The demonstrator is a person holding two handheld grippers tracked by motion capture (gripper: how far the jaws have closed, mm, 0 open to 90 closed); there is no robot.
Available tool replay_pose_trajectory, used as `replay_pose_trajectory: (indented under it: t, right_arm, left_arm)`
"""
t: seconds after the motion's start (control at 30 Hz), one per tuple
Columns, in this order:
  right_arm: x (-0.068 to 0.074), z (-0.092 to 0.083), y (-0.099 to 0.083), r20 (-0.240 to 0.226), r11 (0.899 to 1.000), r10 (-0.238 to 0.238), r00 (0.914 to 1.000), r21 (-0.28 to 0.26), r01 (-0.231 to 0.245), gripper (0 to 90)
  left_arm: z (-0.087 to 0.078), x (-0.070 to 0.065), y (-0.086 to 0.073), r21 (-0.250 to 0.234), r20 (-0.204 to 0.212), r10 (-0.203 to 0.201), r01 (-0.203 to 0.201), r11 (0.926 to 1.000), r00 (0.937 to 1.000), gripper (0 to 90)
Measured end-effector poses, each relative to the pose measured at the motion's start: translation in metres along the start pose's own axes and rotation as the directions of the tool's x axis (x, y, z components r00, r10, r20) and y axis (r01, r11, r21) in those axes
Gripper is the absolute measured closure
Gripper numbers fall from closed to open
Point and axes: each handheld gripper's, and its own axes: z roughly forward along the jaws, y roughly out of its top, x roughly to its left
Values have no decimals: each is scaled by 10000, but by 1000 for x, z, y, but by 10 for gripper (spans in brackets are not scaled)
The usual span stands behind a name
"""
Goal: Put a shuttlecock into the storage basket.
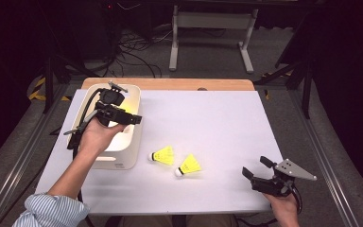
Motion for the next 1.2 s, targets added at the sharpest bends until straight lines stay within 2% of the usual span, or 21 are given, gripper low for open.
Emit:
replay_pose_trajectory:
  t: [0.23, 1.2]
  right_arm:
    - [0, 0, 0, 1, 10000, 21, 10000, 0, -21, 119]
    - [0, 0, 1, 65, 10000, 81, 9999, -50, -81, 119]
  left_arm:
    - [-1, -6, 0, -66, 105, 229, -228, 9997, 9997, 319]
    - [3, -32, 3, -184, 634, 643, -633, 9978, 9959, 320]
